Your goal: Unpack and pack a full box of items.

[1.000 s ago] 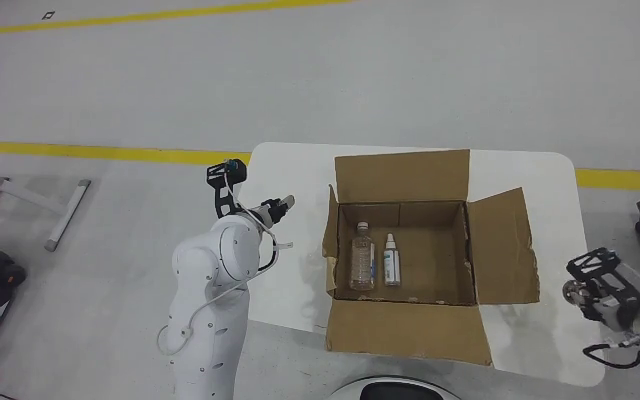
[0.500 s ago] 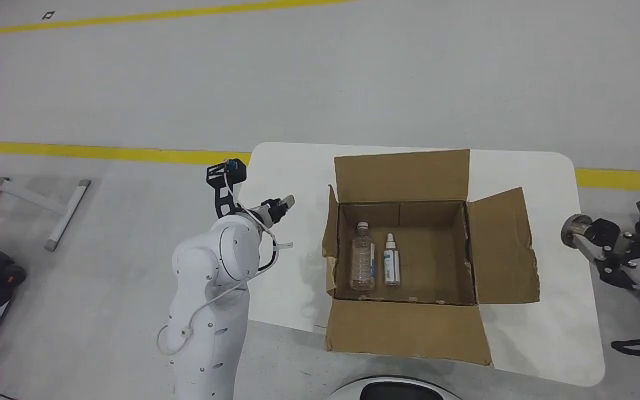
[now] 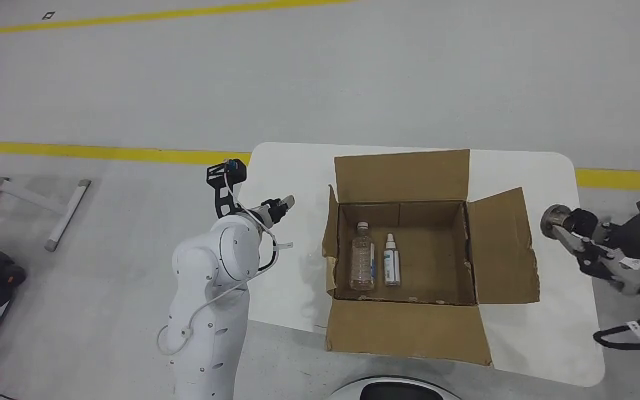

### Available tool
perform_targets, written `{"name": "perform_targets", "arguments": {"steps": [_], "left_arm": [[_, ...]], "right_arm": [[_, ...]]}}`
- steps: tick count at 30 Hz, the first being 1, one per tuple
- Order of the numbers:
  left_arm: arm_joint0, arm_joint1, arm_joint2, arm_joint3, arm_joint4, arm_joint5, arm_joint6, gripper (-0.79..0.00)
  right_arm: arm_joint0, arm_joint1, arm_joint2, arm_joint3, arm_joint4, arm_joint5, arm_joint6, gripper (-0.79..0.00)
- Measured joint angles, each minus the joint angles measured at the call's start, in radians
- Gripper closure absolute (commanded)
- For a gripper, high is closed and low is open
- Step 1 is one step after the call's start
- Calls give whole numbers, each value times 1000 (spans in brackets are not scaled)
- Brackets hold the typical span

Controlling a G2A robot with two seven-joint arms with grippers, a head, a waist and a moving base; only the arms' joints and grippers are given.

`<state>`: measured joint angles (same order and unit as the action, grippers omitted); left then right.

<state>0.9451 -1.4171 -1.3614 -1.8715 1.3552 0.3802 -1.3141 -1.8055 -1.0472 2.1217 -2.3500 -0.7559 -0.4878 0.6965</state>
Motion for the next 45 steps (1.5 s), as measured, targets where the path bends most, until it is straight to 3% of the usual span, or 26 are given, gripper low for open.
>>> {"name": "perform_targets", "arguments": {"steps": [5,11,17,26,38,39,40,43,45], "left_arm": [[0,0,0,0,0,0,0,-785],[0,0,0,0,0,0,0,-785],[0,0,0,0,0,0,0,-785],[0,0,0,0,0,0,0,-785],[0,0,0,0,0,0,0,-785],[0,0,0,0,0,0,0,-785],[0,0,0,0,0,0,0,-785],[0,0,0,0,0,0,0,-785],[0,0,0,0,0,0,0,-785]], "right_arm": [[155,10,-309,30,-168,76,60,0],[369,-4,-679,230,-437,167,108,0],[543,-34,-914,432,-514,232,170,0],[740,-79,-1089,657,-533,304,285,0],[829,-118,-1207,812,-520,275,347,0],[832,-120,-1211,820,-520,275,347,-31],[834,-121,-1213,829,-518,276,347,-117],[842,-127,-1215,852,-509,280,346,-135],[847,-129,-1216,860,-508,281,344,-240]]}}
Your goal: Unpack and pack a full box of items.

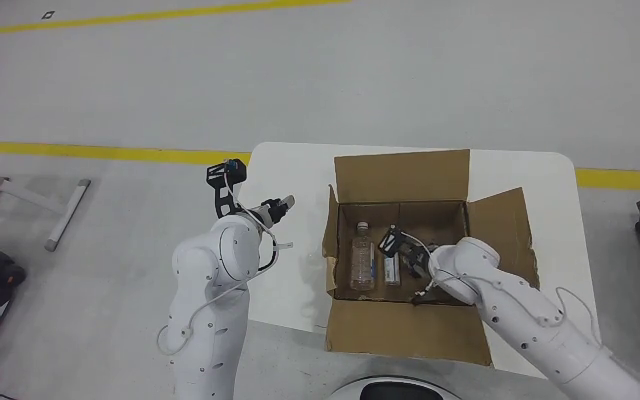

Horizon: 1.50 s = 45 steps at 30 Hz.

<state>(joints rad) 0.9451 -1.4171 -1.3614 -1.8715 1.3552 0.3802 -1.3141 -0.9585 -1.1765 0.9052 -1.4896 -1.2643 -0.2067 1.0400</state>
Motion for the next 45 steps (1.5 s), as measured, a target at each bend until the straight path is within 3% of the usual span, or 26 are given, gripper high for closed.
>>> {"name": "perform_targets", "arguments": {"steps": [1,5,8,9,16,22,26,32,41,45], "left_arm": [[0,0,0,0,0,0,0,-785],[0,0,0,0,0,0,0,-785],[0,0,0,0,0,0,0,-785],[0,0,0,0,0,0,0,-785],[0,0,0,0,0,0,0,-785],[0,0,0,0,0,0,0,-785],[0,0,0,0,0,0,0,-785],[0,0,0,0,0,0,0,-785],[0,0,0,0,0,0,0,-785],[0,0,0,0,0,0,0,-785]], "right_arm": [[1,-1,0,3,0,1,0,-329],[5,-4,6,4,1,4,0,-366],[1,-4,14,-8,5,4,0,-606],[-1,-4,17,-13,6,4,1,-603],[-48,10,110,-143,54,7,-72,-345],[-198,50,350,-441,115,-70,-289,-3],[-312,73,551,-612,133,-140,-411,0],[-407,88,819,-729,221,-181,-484,0],[-598,86,1205,-680,445,-130,-475,0],[-694,78,1282,-592,572,-141,-478,0]]}}
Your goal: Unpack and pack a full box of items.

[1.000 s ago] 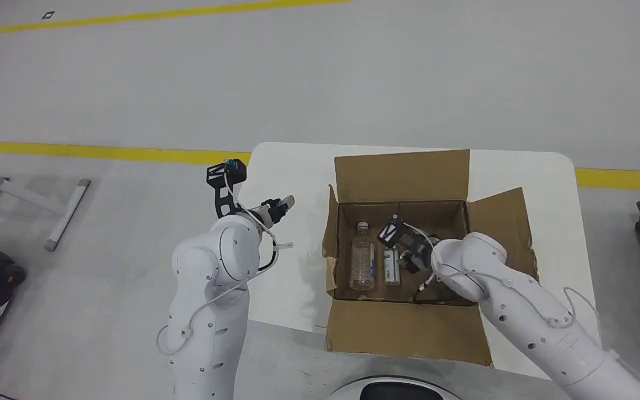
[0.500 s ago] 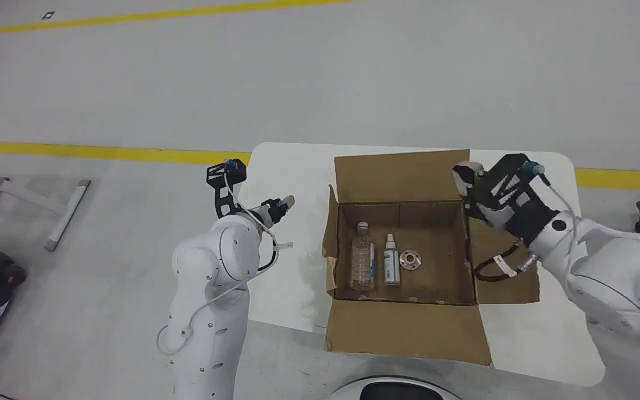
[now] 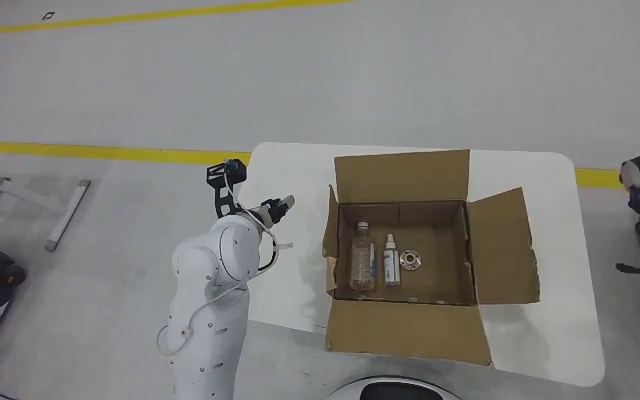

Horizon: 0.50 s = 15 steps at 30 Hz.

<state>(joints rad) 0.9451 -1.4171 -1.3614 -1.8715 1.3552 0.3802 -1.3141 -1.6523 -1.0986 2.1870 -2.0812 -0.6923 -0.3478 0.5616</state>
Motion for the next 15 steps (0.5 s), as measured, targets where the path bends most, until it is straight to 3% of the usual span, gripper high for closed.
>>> {"name": "perform_targets", "arguments": {"steps": [7,15], "left_arm": [[0,0,0,0,0,0,0,-785],[0,0,0,0,0,0,0,-785]], "right_arm": [[-97,-11,-68,81,102,-31,-2,0],[-48,-7,-245,132,140,-139,55,0]]}}
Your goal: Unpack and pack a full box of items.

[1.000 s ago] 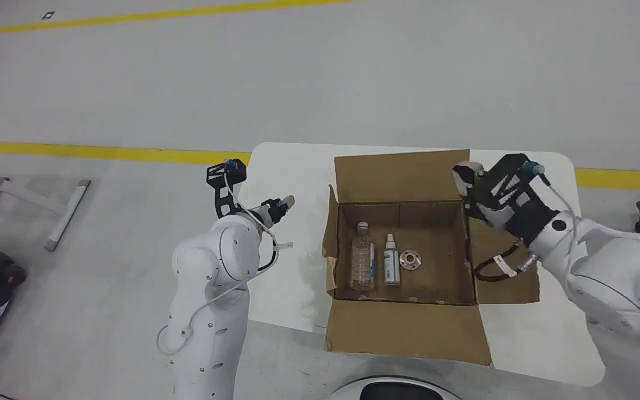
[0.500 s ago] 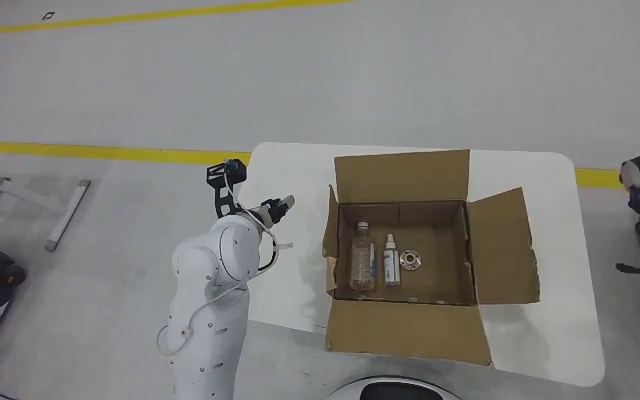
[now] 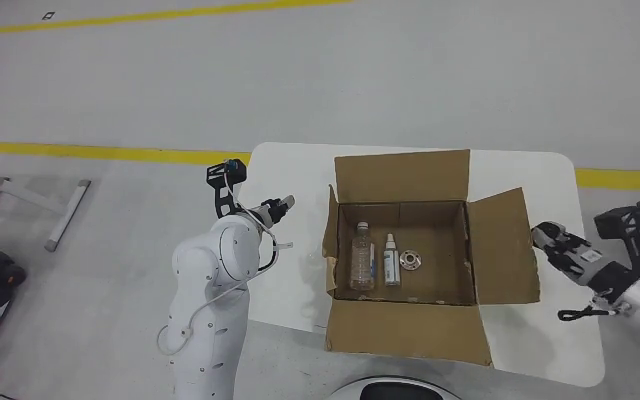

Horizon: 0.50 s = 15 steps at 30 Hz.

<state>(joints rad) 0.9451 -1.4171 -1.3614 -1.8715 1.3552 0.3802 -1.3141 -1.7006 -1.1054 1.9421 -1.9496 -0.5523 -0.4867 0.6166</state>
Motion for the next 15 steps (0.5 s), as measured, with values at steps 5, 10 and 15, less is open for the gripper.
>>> {"name": "perform_targets", "arguments": {"steps": [5,10,15], "left_arm": [[0,0,0,0,0,0,0,-785],[0,0,0,0,0,0,0,-785],[24,1,1,2,-50,-56,15,-283]], "right_arm": [[27,7,-61,-37,30,-91,41,0],[45,17,-135,-49,72,-182,138,0],[80,29,-229,-35,40,-202,275,0]]}}
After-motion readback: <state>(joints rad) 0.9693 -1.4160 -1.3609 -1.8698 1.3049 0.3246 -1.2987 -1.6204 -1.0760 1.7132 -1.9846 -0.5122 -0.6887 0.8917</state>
